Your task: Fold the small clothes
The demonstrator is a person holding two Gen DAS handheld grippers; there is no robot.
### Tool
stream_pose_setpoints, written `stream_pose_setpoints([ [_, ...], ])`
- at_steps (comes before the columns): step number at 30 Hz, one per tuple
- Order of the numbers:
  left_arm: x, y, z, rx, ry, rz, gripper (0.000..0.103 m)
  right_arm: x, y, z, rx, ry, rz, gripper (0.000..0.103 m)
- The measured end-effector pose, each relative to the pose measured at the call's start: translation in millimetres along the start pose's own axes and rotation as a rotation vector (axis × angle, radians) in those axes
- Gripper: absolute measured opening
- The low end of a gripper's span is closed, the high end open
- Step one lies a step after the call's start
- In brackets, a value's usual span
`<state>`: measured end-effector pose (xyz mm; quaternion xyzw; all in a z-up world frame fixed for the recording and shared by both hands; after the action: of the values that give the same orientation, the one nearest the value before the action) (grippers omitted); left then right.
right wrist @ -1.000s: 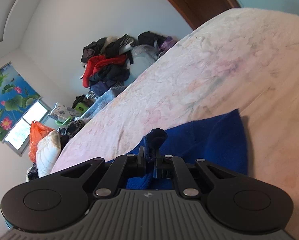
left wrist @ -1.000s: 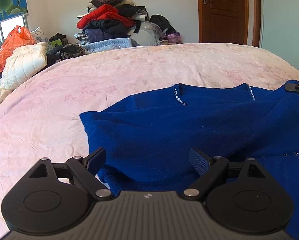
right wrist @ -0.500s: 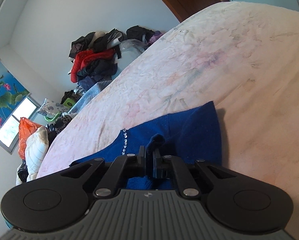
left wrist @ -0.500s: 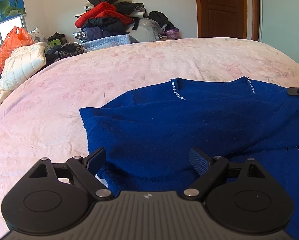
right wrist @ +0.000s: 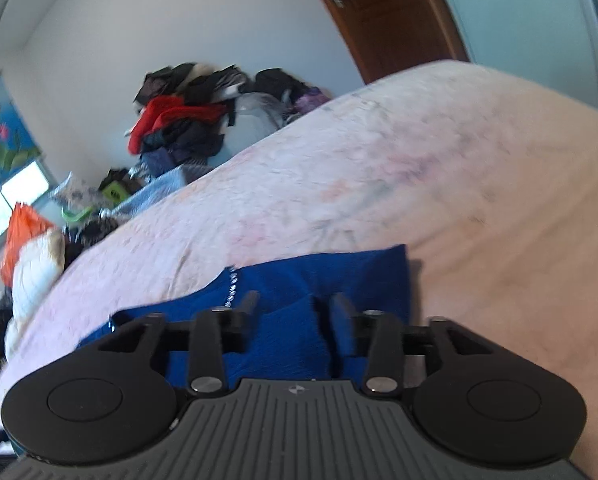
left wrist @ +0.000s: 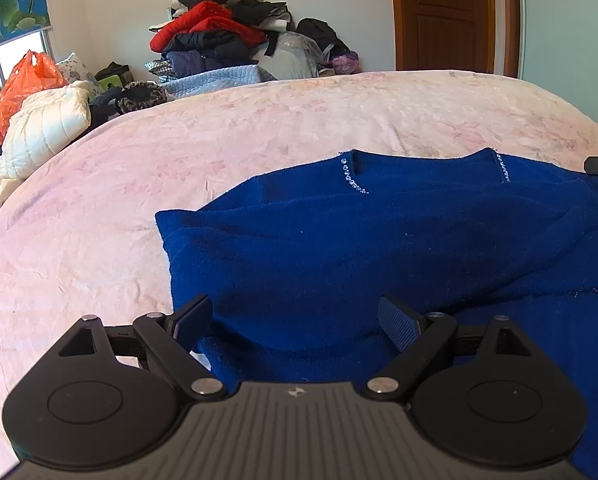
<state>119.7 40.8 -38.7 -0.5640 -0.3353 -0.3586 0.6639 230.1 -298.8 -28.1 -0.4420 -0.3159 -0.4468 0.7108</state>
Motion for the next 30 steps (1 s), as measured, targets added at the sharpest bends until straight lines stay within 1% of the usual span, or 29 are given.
stream_pose_setpoints([
  [1,-0.1,-0.2,0.2,-0.001,-0.003,0.0,0.091,-0.4,-2.8,8.1,-0.007,-0.046,-0.011,0.047],
  [2,-0.3,-0.3,0.6,-0.002,-0.005,0.001,0.091,-1.3,-5.3,15.1,0.006,-0.078,-0.018,0.047],
  [3,-1.0,-0.7,0.8,-0.002,-0.007,0.003,0.091,-2.6,-6.8,21.3,0.04,-0.1,-0.014,0.048],
  [4,-1.1,-1.2,1.3,-0.002,-0.009,0.004,0.091,-4.2,-6.5,26.8,0.085,-0.119,0.01,0.055],
  [5,-1.2,-1.7,1.4,-0.004,-0.011,0.004,0.091,-6.9,-4.6,31.3,0.115,-0.136,0.038,0.057],
  [6,-1.3,-2.4,1.2,-0.007,-0.012,0.004,0.091,-10.4,-0.5,33.4,0.121,-0.152,0.074,0.061],
  [7,-1.8,-3.3,1.1,-0.009,-0.013,0.002,0.091,-14.9,4.2,35.5,0.094,-0.172,0.121,0.062],
  [8,-2.4,-3.9,0.6,-0.011,-0.014,0.002,0.091,-18.8,8.5,34.0,0.043,-0.191,0.147,0.062],
  [9,-3.1,-4.4,0.4,-0.013,-0.012,0.003,0.091,-21.9,9.1,31.6,-0.008,-0.21,0.146,0.061],
  [11,-5.2,-5.3,-0.4,-0.014,-0.005,0.003,0.091,-21.0,0.4,30.5,-0.044,-0.213,0.11,0.06],
  [13,-6.3,-4.2,-1.6,-0.012,-0.003,0.01,0.091,-18.9,-10.4,32.5,-0.027,-0.217,0.072,0.063],
  [15,-6.5,-2.9,-2.6,-0.016,-0.012,0.015,0.091,-20.8,-15.0,37.3,0.006,-0.235,0.07,0.068],
  [16,-6.7,-3.0,-3.3,-0.018,-0.019,0.017,0.091,-23.3,-13.5,38.8,0.014,-0.251,0.084,0.072],
  [17,-7.4,-3.2,-4.0,-0.021,-0.023,0.019,0.091,-26.2,-10.0,39.3,0.012,-0.266,0.104,0.073],
  [19,-8.2,-4.7,-6.2,-0.025,-0.023,0.021,0.091,-33.2,-1.6,36.7,-0.027,-0.285,0.159,0.074],
  [20,-8.6,-5.6,-6.8,-0.026,-0.022,0.021,0.091,-34.5,-3.1,35.7,-0.036,-0.286,0.155,0.074],
  [23,-10.8,-6.8,-8.4,-0.026,-0.021,0.027,0.091,-31.5,-16.4,36.5,-0.034,-0.265,0.128,0.079],
  [26,-13.3,-7.6,-9.9,-0.029,-0.029,0.035,0.091,-29.7,-31.9,38.4,-0.019,-0.251,0.097,0.09],
  [27,-13.8,-8.2,-10.9,-0.029,-0.031,0.038,0.091,-30.6,-35.5,39.2,-0.012,-0.255,0.096,0.093],
  [30,-15.8,-10.4,-12.8,-0.029,-0.026,0.044,0.091,-38.2,-41.2,42.0,-0.004,-0.294,0.131,0.094],
])
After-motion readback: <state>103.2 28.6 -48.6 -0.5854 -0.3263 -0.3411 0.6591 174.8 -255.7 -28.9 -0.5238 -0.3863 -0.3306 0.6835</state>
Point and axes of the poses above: each gripper's, at about its wrist camera, not at the fingertips, and y roughly the way its jaws point, z to its left, x to its top, the point moved 1 cm from there along y, roughly the way its jaws point, and after that the axes turned 10 degrees about -z, right-handed, at the moved point
